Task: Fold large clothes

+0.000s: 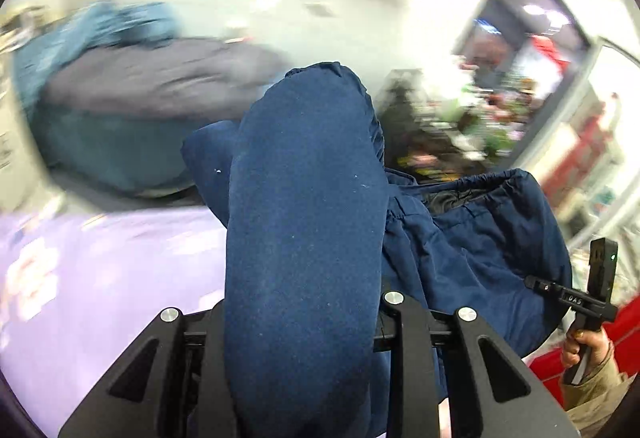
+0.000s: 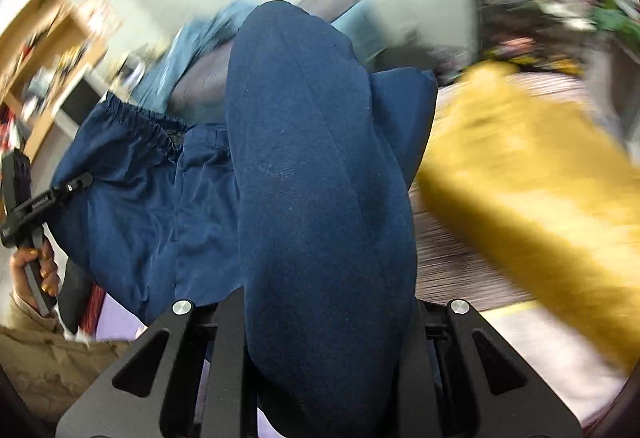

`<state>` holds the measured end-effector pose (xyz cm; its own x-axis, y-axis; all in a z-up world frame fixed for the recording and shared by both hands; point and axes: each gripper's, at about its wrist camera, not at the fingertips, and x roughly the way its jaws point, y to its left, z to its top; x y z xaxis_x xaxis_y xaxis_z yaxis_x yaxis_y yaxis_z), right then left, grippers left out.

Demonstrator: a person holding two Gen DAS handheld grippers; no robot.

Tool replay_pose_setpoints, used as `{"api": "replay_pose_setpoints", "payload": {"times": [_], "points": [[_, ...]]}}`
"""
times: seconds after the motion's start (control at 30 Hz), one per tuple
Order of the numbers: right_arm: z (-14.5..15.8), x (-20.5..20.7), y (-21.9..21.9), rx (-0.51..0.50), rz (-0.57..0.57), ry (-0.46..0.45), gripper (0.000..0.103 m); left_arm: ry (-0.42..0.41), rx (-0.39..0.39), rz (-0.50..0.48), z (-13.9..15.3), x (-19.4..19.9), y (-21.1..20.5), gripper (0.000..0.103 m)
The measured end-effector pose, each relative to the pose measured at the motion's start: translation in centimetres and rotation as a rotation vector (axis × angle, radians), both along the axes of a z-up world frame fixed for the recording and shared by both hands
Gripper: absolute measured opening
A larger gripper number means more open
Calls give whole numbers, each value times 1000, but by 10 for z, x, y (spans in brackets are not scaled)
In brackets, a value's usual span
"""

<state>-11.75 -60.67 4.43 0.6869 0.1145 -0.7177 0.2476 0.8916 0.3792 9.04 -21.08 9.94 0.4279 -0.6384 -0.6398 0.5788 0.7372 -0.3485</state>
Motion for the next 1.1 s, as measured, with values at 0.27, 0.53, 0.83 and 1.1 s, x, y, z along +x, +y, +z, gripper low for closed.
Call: {"api": "replay_pose_setpoints", "payload": {"times": [0.27, 0.53, 0.83, 1.1], "points": [[19, -159, -201, -16, -478, -32, 21, 127, -140, -329, -17, 9, -276, 27], [-69, -242, -287, 189, -716, 71, 23, 97, 159, -367, -112, -12, -401, 35], [-123, -226, -303, 261, -737, 61, 37, 180, 226, -332, -154, 24, -379, 52], [-137, -255, -303, 359, -859, 81, 73, 81, 365, -287, -164, 26, -401, 96]]}}
